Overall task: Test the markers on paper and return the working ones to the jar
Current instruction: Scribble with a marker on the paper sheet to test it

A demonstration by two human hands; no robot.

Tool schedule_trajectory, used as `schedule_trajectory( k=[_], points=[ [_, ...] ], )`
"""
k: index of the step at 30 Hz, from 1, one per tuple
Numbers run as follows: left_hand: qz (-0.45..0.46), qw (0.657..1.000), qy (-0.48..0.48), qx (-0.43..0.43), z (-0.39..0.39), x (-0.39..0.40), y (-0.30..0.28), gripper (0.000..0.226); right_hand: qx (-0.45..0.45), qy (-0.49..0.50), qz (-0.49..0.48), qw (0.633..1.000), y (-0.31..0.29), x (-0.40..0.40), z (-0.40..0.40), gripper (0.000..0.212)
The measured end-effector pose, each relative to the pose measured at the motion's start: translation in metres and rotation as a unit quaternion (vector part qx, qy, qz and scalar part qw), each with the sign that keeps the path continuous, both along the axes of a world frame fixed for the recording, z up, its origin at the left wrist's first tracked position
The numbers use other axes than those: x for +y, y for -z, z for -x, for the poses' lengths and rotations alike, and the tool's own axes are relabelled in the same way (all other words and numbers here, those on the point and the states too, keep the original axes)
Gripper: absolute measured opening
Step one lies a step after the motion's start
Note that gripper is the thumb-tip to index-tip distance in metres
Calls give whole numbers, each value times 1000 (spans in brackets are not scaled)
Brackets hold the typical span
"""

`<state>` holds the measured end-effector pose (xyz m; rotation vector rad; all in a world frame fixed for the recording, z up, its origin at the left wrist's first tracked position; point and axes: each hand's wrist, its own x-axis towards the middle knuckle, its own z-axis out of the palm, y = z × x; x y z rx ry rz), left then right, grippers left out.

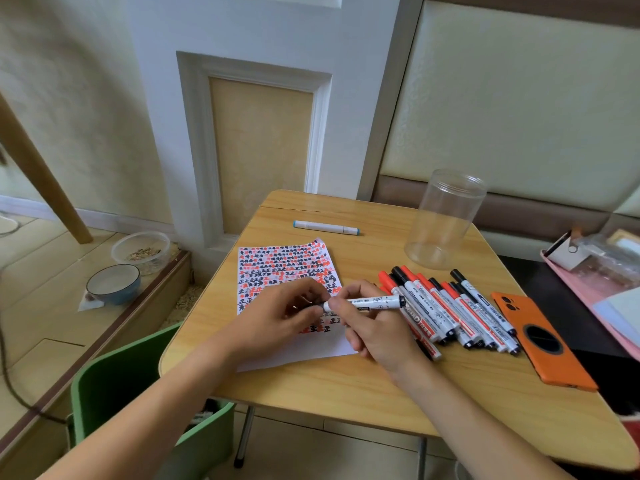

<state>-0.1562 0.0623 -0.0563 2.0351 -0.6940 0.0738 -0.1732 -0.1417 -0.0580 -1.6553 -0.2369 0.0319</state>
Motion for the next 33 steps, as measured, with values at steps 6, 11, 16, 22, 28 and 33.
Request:
schedule_trajectory(
  k=[6, 11, 16, 22, 28, 33],
  points=[
    [5, 1000, -15, 0, -8, 8, -1, 4, 39, 9, -75, 996, -4, -2, 1, 34],
    [25, 999, -29, 30, -11, 18, -2, 5, 47, 6, -82, 995, -6, -7, 1, 17],
    [107, 990, 3, 89, -1, 9, -2, 14, 2, -16, -5, 1000, -3, -4, -2, 7],
    [100, 990, 29, 99, -3, 4, 1, 24, -22, -22, 48, 998, 7, -3, -3, 11],
    [131, 985, 37, 109, -4, 2, 3, 19, -24, -33, 58, 997, 6, -5, -4, 7],
    [114, 989, 37, 91, -4, 1, 2, 16, -31, -37, 55, 997, 5, -4, -3, 7]
  ],
)
